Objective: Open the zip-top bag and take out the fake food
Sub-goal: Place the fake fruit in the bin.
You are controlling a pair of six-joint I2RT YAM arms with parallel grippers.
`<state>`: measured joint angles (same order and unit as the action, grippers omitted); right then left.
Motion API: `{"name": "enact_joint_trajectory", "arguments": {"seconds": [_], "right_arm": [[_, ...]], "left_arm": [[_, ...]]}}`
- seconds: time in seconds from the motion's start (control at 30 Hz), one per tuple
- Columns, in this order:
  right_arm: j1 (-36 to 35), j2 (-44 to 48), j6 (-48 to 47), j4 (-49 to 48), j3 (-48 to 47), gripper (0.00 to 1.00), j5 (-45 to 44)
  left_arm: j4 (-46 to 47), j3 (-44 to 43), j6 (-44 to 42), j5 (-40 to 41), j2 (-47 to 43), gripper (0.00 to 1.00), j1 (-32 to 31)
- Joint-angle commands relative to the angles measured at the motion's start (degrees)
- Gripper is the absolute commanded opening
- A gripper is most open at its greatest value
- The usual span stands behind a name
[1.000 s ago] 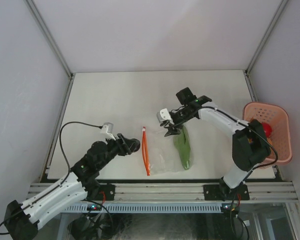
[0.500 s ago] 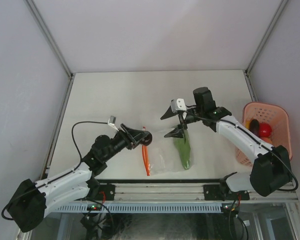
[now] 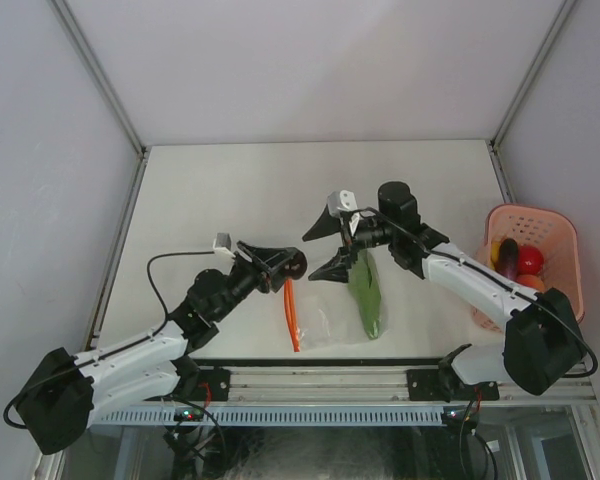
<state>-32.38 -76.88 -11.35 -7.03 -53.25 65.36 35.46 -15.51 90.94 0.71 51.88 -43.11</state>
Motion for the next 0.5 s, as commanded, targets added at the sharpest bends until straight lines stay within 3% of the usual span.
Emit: {"name": "enact_joint_trajectory", "arguments": {"seconds": [0.0,0.33,0.47], "right_arm": [[-2.69,-0.45,8.55,-7.85,0.43,0.99,-2.89],[-7.78,-2.98,11.76,-8.60,0.35,0.99,-14.78],[-9.05,-3.44,11.85,-8.70,0.41,0.97,-15.36]], "left_arm": [[2.68,-3.35,2.63,4.68,-0.55,0.11,-1.15],[2.66,-4.33,5.11,7.05,-0.52,0.12,-2.50],[2.68,-4.27,6.02,8.08,-0.77,0.12,-2.83]]}}
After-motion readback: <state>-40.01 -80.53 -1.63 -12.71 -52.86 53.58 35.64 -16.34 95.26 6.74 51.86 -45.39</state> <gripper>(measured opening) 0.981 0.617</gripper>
